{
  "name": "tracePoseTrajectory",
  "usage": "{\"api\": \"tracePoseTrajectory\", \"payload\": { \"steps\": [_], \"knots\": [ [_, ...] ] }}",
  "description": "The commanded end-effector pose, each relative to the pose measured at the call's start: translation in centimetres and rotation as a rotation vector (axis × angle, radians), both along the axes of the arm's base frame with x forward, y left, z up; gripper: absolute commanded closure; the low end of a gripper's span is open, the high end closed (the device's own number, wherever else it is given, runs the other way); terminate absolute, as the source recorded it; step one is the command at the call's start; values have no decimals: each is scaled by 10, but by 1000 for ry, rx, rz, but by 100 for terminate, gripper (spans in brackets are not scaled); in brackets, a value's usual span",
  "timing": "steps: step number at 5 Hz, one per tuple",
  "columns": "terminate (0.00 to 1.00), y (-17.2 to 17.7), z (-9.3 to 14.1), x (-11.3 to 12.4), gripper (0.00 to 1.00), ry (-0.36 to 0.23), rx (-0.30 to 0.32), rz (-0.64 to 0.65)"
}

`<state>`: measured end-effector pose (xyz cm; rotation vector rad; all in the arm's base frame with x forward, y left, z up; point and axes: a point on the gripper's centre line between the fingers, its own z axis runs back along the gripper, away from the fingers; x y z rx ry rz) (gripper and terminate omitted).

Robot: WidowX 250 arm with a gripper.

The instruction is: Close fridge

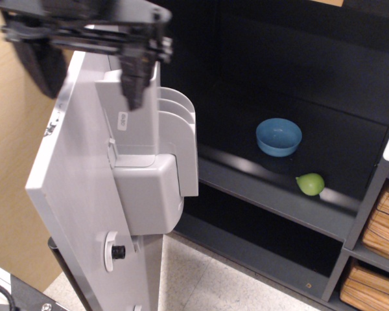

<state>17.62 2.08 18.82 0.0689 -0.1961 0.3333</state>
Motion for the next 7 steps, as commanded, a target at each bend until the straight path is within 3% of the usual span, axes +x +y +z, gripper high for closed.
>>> {"api": "tracePoseTrajectory", "payload": {
  "steps": [1, 2, 3, 4, 6, 7],
  "knots": [
    [0, 19, -6, -5, 0, 0, 29, 64],
    [0, 13, -27, 1, 0, 46, -11, 101],
    [0, 2, -39, 11, 0, 50, -57, 131],
    [0, -17, -37, 28, 0, 31, -85, 174],
    [0, -60, -27, 60, 0, 48, -121, 194],
    [0, -75, -13, 72, 0, 24, -155, 199]
  ]
}}
